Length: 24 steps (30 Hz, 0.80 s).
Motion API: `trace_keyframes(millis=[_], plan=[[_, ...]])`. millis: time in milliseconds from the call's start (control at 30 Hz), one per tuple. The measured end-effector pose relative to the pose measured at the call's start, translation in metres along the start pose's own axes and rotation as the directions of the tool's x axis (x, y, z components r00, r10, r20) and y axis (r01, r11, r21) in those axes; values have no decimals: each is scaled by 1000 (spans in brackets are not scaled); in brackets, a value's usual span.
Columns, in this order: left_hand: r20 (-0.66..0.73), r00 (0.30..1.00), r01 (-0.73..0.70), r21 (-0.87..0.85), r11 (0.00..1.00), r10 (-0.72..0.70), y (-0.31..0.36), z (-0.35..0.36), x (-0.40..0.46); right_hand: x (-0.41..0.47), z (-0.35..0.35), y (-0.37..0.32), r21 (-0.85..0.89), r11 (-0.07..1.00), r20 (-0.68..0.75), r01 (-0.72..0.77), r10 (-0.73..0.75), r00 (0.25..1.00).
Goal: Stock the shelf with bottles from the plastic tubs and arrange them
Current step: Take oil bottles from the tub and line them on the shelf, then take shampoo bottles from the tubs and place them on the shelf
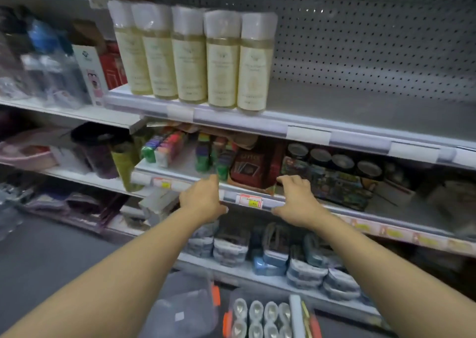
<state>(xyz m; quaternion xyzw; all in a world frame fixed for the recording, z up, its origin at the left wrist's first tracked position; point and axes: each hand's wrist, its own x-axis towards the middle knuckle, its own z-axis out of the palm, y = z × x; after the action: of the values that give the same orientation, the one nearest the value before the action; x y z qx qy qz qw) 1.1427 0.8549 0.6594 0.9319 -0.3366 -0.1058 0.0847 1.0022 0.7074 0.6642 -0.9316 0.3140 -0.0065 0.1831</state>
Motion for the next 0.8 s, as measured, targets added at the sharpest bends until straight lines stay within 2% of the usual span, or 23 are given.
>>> trace_keyframes(millis=[333, 600, 800], plan=[[247, 969, 0, -18, 1000, 4, -8, 117, -16, -33, 91, 53, -5, 986, 194, -167, 165, 967], [436, 898, 74, -32, 997, -52, 1, 218, -25, -43, 171, 123, -6, 966, 330, -257, 245, 912], [515, 849, 125, 22, 992, -118, 17, 297, -36, -45, 228, 188, 18, 940, 406, -340, 304, 862]])
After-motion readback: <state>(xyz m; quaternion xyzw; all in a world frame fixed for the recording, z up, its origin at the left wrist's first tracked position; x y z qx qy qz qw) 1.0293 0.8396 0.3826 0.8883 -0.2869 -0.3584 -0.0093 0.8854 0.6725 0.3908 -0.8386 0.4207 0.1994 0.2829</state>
